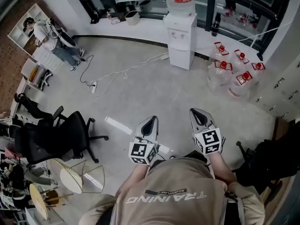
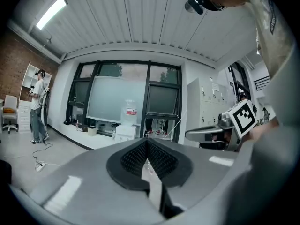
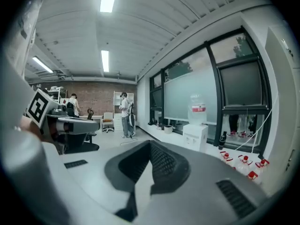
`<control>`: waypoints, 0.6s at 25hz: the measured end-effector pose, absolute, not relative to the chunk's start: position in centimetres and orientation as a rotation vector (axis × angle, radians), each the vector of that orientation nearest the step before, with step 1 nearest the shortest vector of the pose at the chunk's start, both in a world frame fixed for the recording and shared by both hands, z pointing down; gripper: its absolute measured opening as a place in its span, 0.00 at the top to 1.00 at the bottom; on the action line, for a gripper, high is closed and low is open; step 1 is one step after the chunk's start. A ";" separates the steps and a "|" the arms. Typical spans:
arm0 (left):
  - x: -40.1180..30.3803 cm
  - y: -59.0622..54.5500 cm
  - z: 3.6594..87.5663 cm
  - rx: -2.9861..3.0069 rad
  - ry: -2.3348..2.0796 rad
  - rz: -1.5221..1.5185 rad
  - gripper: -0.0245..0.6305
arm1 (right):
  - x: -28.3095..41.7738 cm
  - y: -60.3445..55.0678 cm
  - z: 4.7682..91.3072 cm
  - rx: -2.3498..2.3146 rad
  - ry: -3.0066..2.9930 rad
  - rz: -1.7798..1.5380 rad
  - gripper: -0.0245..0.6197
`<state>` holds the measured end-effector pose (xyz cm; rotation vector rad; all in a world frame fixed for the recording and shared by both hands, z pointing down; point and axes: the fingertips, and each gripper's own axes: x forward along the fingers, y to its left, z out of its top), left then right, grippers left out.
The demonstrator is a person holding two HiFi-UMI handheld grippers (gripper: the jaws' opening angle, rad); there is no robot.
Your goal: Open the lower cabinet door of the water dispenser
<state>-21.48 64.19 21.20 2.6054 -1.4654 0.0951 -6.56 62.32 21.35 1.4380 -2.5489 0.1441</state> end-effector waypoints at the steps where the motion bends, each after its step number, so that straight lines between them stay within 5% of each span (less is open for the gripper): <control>1: -21.9 63.8 21.8 2.592 -1.458 0.092 0.98 | -6.9 61.9 21.7 1.450 -2.543 0.138 0.95; 15: -20.2 52.9 25.9 2.510 -1.383 0.139 0.98 | -5.2 51.8 27.2 1.419 -2.430 0.258 0.95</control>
